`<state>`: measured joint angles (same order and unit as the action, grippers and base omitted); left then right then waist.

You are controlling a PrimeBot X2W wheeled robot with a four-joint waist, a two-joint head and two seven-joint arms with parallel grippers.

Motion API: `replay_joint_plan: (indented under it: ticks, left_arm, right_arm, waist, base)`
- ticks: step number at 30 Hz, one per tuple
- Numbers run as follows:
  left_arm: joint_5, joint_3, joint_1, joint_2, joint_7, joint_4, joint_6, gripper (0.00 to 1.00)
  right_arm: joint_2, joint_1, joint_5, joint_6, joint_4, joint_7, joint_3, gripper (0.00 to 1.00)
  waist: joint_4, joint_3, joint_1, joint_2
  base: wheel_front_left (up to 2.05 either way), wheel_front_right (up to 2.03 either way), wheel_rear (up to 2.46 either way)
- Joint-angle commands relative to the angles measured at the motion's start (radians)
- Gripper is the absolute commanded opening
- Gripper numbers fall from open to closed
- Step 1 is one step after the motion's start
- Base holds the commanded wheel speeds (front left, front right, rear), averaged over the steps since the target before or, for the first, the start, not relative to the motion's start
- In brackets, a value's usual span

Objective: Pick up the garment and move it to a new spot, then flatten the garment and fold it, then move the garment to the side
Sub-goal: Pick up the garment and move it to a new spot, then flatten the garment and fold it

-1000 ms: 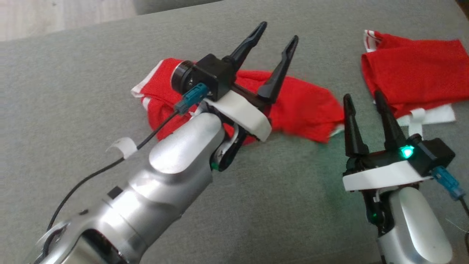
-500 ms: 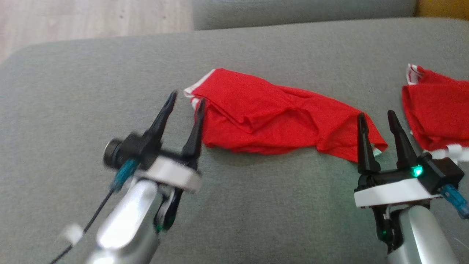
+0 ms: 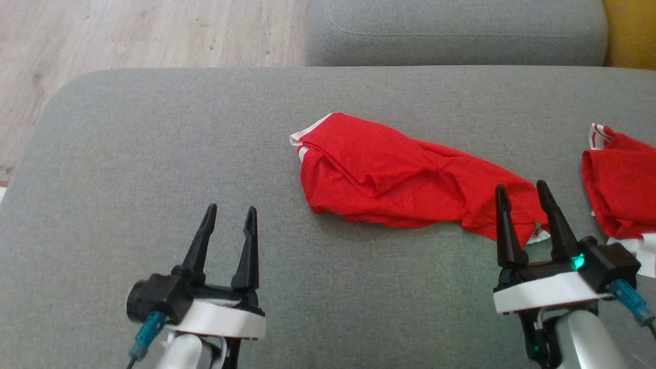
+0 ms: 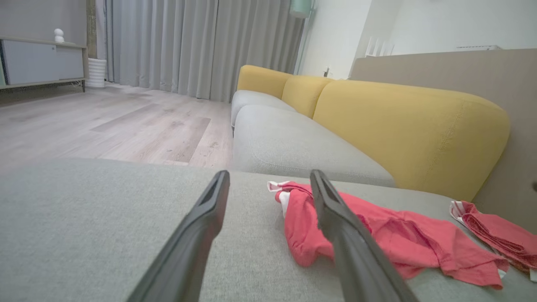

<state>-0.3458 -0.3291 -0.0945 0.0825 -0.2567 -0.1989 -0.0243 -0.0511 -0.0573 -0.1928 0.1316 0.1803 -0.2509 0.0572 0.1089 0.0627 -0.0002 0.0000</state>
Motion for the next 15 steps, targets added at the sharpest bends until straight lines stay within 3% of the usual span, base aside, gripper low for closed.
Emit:
replay_joint_plan:
  ticks: [1,5,15]
  left_arm:
    - [0.017,0.044,-0.035,-0.002,-0.005,0.038,-0.009,1.0]
    - [0.048,0.059,-0.037,-0.019,-0.005,0.036,-0.041,1.0]
    - [0.067,0.065,-0.056,-0.032,-0.005,0.033,-0.07,1.0]
  right_arm:
    - [0.001,-0.018,0.006,-0.001,-0.027,-0.011,0.024,1.0]
    - [0.001,-0.02,0.009,-0.001,-0.027,-0.011,0.022,1.0]
    - [-0.018,-0.084,0.058,-0.001,0.017,-0.011,0.082,1.0]
  waist:
    - [0.003,0.001,0.0002,0.0]
    - [0.012,0.006,0.0002,0.0]
    - [0.035,0.063,0.0002,0.0]
  base:
    - [0.0,0.0,0.0]
    - [0.0,0.0,0.0]
    - [0.0,0.0,0.0]
